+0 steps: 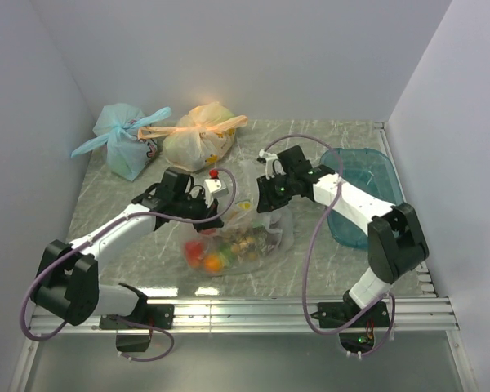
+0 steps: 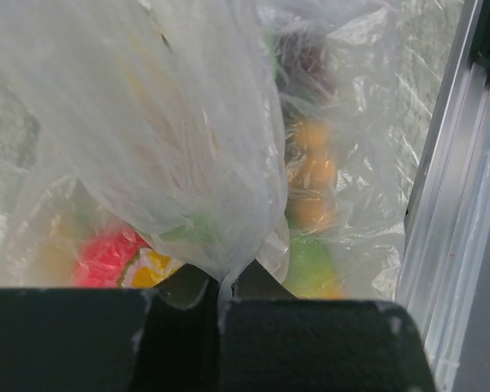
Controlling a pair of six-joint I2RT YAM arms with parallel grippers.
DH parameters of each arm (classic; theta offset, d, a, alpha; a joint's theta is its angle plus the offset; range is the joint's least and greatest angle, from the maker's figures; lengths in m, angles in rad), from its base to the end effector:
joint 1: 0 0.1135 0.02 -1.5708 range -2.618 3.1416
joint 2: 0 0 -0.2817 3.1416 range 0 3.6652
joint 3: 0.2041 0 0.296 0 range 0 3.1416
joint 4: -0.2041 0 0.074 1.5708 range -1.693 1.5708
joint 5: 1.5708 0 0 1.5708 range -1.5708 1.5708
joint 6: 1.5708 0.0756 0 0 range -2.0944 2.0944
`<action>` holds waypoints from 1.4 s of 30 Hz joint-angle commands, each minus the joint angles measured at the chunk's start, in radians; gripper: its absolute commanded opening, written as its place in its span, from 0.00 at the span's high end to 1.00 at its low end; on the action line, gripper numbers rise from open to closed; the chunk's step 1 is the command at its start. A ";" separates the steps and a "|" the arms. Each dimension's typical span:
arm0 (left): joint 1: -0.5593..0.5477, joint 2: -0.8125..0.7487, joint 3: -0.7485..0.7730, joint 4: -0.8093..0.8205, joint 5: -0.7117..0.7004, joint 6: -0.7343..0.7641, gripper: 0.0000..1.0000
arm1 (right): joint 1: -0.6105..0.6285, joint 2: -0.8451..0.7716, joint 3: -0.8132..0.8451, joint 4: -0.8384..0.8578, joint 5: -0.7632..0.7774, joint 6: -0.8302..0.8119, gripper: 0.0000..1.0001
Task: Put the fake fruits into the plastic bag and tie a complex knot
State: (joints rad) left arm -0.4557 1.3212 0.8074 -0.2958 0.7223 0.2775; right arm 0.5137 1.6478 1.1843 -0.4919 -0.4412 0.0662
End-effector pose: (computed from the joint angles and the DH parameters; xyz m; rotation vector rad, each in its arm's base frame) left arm 0.2676 -0.1868 0.2016 1.1421 2.0105 -0.9415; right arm 0.3412 0.2296 0.2022 -0.7480 2.4625 0.7849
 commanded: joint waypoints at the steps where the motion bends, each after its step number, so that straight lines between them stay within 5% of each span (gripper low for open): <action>1: -0.009 -0.007 0.082 -0.065 0.028 0.092 0.99 | -0.029 -0.123 -0.024 0.050 -0.074 -0.019 0.63; 4: -0.015 -0.017 0.095 -0.094 0.069 0.132 0.99 | -0.063 -0.163 -0.051 0.070 -0.105 -0.016 0.60; 8: -0.035 -0.024 0.104 -0.089 0.095 0.153 0.99 | -0.080 -0.146 -0.055 0.130 -0.171 -0.019 1.00; 18: -0.116 0.070 0.214 -0.129 0.115 0.265 0.97 | -0.037 -0.091 -0.022 0.154 -0.335 -0.055 1.00; 25: -0.129 0.165 0.291 -0.100 0.134 0.215 0.97 | -0.026 -0.115 -0.049 0.136 -0.481 -0.105 1.00; 34: -0.130 0.202 0.302 -0.071 0.169 0.174 0.88 | -0.026 -0.145 -0.089 0.208 -0.539 -0.074 0.64; 42: -0.129 0.245 0.317 -0.046 0.174 0.129 0.86 | -0.021 -0.118 -0.066 0.216 -0.570 -0.068 0.54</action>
State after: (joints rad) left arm -0.5804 1.5528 1.0821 -0.3950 0.8593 0.4377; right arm 0.4805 1.5360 1.0908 -0.3218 -0.9653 -0.0063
